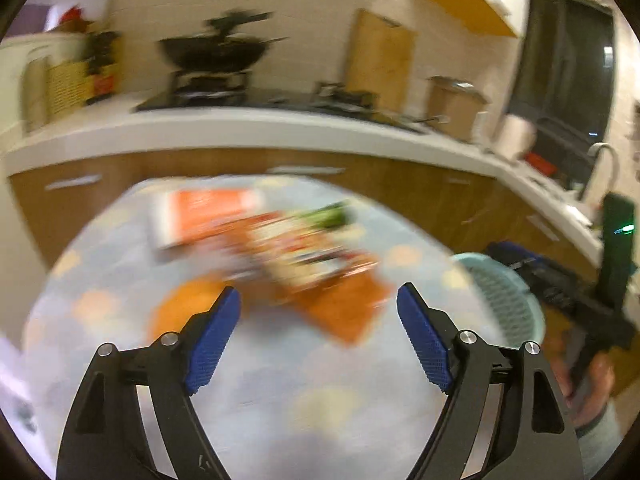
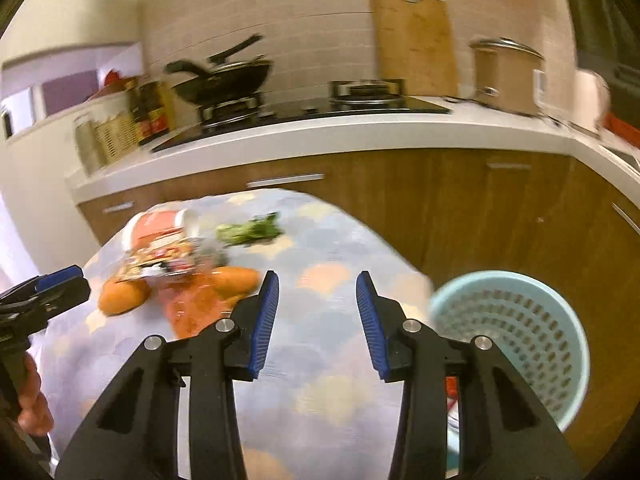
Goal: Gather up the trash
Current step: 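Grasp the orange peel with the left tool while the right tool grasps the snack bag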
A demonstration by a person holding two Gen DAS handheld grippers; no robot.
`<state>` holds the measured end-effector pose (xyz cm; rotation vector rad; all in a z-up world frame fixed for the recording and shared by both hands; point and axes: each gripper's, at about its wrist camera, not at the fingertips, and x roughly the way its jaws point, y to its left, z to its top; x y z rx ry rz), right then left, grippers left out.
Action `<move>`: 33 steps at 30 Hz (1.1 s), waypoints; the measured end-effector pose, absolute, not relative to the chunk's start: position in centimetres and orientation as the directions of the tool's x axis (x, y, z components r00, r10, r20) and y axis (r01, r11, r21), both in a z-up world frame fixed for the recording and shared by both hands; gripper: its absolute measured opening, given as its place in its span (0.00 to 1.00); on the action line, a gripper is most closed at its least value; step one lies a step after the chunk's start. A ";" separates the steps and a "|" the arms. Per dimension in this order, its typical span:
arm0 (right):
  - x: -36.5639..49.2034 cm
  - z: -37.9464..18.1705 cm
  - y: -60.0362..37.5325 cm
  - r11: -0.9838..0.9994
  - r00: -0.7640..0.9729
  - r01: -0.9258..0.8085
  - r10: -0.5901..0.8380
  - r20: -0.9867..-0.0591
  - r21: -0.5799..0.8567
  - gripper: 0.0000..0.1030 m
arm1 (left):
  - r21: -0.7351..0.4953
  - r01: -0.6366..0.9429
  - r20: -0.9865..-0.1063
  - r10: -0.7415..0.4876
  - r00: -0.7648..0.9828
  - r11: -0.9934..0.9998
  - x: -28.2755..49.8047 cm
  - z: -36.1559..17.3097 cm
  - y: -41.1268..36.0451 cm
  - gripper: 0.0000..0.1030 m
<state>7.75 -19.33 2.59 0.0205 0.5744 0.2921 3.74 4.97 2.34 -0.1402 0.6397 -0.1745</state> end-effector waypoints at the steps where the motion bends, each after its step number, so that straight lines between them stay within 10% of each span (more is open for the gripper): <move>1: 7.9 2.5 -18.5 0.955 0.792 -0.280 0.289 -0.537 0.101 0.36 | -0.180 0.105 -0.591 -0.193 0.783 0.978 3.8 1.9 6.2 0.76; 11: 9.7 0.5 -11.6 0.910 0.695 -0.393 0.389 -0.605 0.134 0.37 | -0.095 0.071 -0.705 -0.117 0.700 0.993 7.9 -1.5 10.7 0.76; 17: 9.5 1.6 -9.5 0.882 0.678 -0.454 0.432 -0.594 0.123 0.55 | -0.032 0.124 -0.741 -0.107 0.663 0.992 10.4 -3.0 9.8 0.75; 25: 11.7 2.1 -7.1 0.871 0.644 -0.465 0.455 -0.614 0.158 0.57 | -0.095 0.134 -0.727 -0.160 0.668 0.987 10.0 -2.9 10.0 0.25; 33: 14.0 1.1 -4.4 0.857 0.586 -0.482 0.469 -0.661 0.182 0.69 | -0.140 0.069 -0.725 -0.149 0.672 0.988 5.7 -3.2 10.9 0.23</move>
